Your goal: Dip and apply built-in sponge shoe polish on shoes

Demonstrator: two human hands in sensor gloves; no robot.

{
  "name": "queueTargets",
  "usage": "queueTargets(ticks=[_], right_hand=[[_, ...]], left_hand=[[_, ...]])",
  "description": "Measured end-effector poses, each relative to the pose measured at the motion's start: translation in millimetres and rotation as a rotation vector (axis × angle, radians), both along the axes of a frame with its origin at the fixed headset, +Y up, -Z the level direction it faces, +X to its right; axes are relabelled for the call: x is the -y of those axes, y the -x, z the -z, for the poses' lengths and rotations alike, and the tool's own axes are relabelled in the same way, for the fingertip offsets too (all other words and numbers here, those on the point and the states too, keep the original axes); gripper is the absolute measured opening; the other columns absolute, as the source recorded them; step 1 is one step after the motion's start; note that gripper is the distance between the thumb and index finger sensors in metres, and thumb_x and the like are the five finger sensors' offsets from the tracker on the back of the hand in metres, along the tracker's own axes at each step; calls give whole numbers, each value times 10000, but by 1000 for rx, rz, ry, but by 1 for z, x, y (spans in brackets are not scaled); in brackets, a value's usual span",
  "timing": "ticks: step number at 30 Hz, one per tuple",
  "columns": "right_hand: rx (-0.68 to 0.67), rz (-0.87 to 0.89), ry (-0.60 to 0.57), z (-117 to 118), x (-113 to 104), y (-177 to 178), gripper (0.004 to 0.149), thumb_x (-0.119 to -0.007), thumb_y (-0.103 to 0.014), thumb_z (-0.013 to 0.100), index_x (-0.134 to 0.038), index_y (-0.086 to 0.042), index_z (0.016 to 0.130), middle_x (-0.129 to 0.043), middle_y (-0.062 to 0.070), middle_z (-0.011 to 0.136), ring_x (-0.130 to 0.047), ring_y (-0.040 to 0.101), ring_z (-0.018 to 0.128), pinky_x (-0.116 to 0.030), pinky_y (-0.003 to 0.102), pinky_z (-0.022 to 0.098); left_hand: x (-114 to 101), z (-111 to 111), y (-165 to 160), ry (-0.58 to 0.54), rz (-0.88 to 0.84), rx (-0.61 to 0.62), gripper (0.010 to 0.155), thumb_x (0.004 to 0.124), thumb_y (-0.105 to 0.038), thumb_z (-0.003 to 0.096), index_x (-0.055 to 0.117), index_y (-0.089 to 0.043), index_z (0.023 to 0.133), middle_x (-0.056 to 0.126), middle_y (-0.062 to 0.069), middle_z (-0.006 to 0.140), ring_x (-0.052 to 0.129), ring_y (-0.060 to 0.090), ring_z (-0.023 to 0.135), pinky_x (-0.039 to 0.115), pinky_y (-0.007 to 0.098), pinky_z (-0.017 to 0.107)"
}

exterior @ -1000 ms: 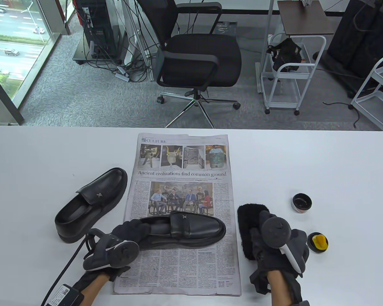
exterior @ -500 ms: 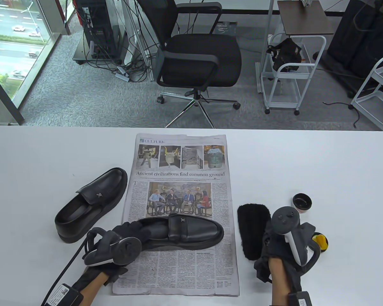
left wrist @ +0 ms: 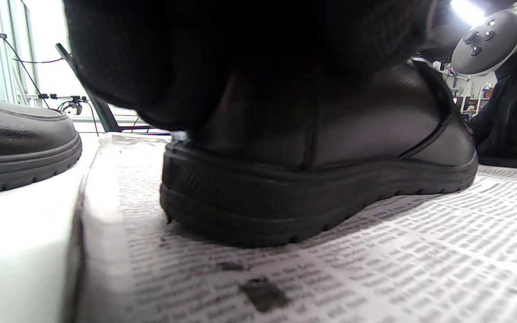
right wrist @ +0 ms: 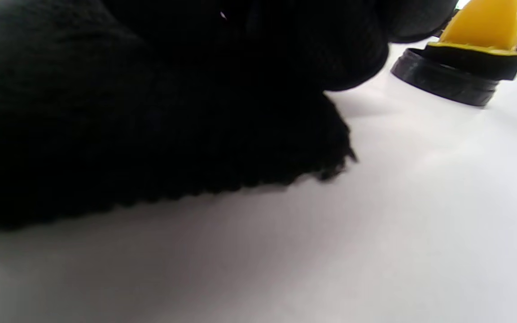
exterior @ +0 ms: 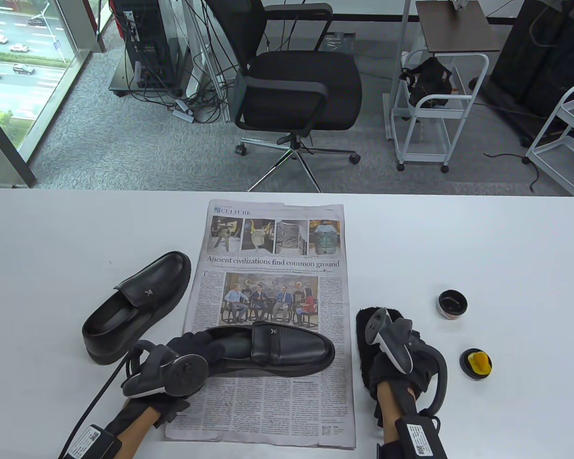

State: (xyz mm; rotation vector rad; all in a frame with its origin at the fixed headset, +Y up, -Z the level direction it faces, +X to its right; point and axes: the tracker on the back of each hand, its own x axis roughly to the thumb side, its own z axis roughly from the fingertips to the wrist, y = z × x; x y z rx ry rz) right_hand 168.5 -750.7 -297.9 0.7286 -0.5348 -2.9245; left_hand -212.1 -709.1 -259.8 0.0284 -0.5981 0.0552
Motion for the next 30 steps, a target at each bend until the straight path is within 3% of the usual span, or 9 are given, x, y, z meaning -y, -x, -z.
queueTargets(ticks=[4, 9, 11, 14, 17, 20, 24, 28, 30], right_hand=[[-3, 49, -73, -1, -4, 2, 617, -780, -246, 451, -620, 31, 978, -840, 215, 749, -859, 276, 377, -714, 603, 544], [-73, 159, -343, -10, -38, 12, 624, -764, -286, 446, -620, 21, 970, -852, 201, 701, -848, 264, 340, -718, 602, 537], [-196, 228, -549, -15, -53, 31, 637, -768, -270, 443, -598, 32, 977, -838, 216, 707, -841, 284, 345, -695, 627, 540], [-428, 205, -698, -24, -65, 76, 647, -766, -268, 444, -574, 25, 988, -825, 211, 725, -845, 287, 367, -690, 630, 549], [-694, 148, -667, -29, -68, 112, 671, -759, -280, 446, -528, 2, 1009, -804, 182, 760, -845, 279, 405, -682, 621, 582], [-894, 216, -491, -35, -60, 136, 700, -773, -270, 445, -480, -39, 1037, -772, 162, 793, -827, 299, 456, -641, 632, 616], [-923, 263, -263, -39, -45, 142, 627, -781, -294, 462, -532, -219, 1033, -599, 181, 885, -688, 398, 621, -456, 703, 655], [-936, 320, -303, -41, -41, 148, 731, -762, -442, 453, -454, -172, 1058, -370, 251, 1095, -500, 572, 923, -395, 766, 653], [-957, 360, -352, -41, -39, 153, 749, -755, -419, 458, -404, -172, 1072, -456, 231, 1103, -578, 565, 935, -428, 776, 648]], left_hand=[[0, 0, 0, 5, -1, 0, 401, 700, -469, 548, 787, -249, 872, 829, 81, 892, 941, 346, 700, 807, 545, 596], [1, 0, 0, 11, -5, 0, 400, 693, -468, 559, 779, -243, 878, 820, 85, 895, 931, 351, 699, 798, 551, 597], [1, 0, 1, 11, -6, 0, 401, 693, -468, 559, 780, -241, 878, 820, 87, 895, 930, 352, 698, 797, 552, 596], [1, 0, 1, 11, -4, 1, 400, 692, -468, 560, 779, -242, 878, 820, 87, 894, 929, 354, 697, 797, 555, 594], [1, 0, 1, 14, -6, 3, 402, 688, -469, 563, 774, -239, 881, 813, 87, 898, 924, 358, 699, 794, 558, 594], [1, 0, 1, 17, -9, 3, 403, 687, -469, 563, 771, -237, 882, 810, 88, 898, 919, 359, 700, 790, 560, 595], [2, 0, 0, 19, -10, 1, 402, 687, -468, 564, 770, -238, 883, 808, 90, 899, 917, 360, 699, 788, 562, 595], [2, 0, 0, 19, -9, 0, 403, 686, -468, 564, 770, -236, 883, 808, 90, 898, 917, 360, 699, 787, 563, 594], [2, 0, 0, 19, -9, 1, 402, 687, -467, 564, 770, -237, 883, 808, 90, 898, 917, 361, 699, 787, 562, 594]])
